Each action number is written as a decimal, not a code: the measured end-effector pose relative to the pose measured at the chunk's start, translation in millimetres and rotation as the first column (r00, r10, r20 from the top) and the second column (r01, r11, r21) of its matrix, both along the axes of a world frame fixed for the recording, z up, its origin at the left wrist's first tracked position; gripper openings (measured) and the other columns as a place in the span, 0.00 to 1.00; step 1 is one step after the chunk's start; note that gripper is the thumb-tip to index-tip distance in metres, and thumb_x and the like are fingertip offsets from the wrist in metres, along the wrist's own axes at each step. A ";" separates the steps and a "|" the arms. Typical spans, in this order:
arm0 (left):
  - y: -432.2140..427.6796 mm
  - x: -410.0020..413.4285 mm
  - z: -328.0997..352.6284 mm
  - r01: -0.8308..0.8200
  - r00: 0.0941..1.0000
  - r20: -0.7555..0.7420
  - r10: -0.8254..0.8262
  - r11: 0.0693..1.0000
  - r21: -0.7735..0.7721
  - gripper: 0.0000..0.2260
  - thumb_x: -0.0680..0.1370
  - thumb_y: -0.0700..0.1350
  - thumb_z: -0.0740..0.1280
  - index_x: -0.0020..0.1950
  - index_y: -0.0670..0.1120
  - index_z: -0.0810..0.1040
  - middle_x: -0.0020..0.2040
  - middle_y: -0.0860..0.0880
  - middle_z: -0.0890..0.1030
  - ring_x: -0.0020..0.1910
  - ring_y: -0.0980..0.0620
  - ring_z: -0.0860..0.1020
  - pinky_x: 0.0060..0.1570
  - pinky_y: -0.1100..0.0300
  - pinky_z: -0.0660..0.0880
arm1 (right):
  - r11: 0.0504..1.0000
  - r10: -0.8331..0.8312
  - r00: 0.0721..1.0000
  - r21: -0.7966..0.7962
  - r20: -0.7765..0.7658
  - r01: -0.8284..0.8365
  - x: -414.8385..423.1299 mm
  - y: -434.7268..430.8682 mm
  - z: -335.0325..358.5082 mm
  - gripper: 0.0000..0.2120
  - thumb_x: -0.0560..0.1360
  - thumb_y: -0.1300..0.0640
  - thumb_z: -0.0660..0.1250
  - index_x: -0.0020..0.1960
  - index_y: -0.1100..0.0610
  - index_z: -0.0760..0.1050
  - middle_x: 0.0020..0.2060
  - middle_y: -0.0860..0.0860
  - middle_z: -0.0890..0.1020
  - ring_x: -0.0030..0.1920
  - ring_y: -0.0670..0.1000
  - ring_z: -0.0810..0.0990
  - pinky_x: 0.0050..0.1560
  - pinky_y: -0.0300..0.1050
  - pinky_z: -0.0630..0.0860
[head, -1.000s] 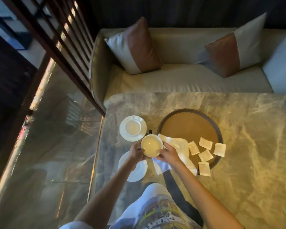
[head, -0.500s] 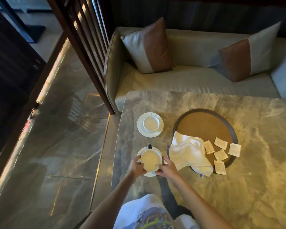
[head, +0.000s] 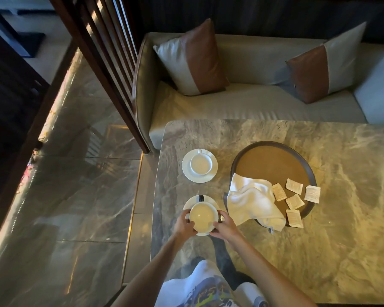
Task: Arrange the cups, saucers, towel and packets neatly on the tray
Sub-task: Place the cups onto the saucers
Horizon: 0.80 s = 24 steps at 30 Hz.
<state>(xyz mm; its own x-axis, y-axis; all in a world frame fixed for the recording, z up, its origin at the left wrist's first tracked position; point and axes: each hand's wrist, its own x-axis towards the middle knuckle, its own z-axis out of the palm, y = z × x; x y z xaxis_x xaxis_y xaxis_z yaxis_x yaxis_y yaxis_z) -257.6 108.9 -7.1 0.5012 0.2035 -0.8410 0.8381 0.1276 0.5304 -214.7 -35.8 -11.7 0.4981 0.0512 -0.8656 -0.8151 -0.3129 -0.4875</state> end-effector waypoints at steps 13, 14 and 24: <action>-0.1 1.5 -2.4 -0.010 1.000 -0.013 0.010 1.000 -0.008 0.23 0.77 0.29 0.58 0.71 0.44 0.66 0.65 0.36 0.73 0.63 0.36 0.74 0.54 0.38 0.79 | 1.000 0.005 1.000 -0.002 -0.018 -0.005 2.4 -1.9 -1.3 0.26 0.76 0.70 0.64 0.70 0.54 0.67 0.67 0.56 0.70 0.65 0.60 0.74 0.51 0.53 0.84; -0.2 1.5 -2.3 -0.013 1.000 -0.016 0.013 1.000 -0.007 0.23 0.77 0.30 0.58 0.71 0.44 0.65 0.64 0.35 0.74 0.63 0.36 0.74 0.54 0.38 0.79 | 1.000 0.005 1.000 0.000 -0.020 -0.005 2.8 -1.8 -1.1 0.26 0.76 0.70 0.64 0.70 0.54 0.67 0.67 0.56 0.70 0.64 0.60 0.74 0.50 0.53 0.84; 2.2 -4.8 -5.7 0.064 0.997 -0.045 -0.056 0.973 0.220 0.18 0.78 0.46 0.61 0.67 0.42 0.66 0.58 0.40 0.77 0.48 0.43 0.80 0.45 0.50 0.81 | 0.999 0.022 1.000 -0.044 -0.001 -0.022 6.6 -19.7 -6.7 0.21 0.77 0.49 0.68 0.68 0.53 0.71 0.51 0.55 0.82 0.51 0.56 0.85 0.51 0.51 0.82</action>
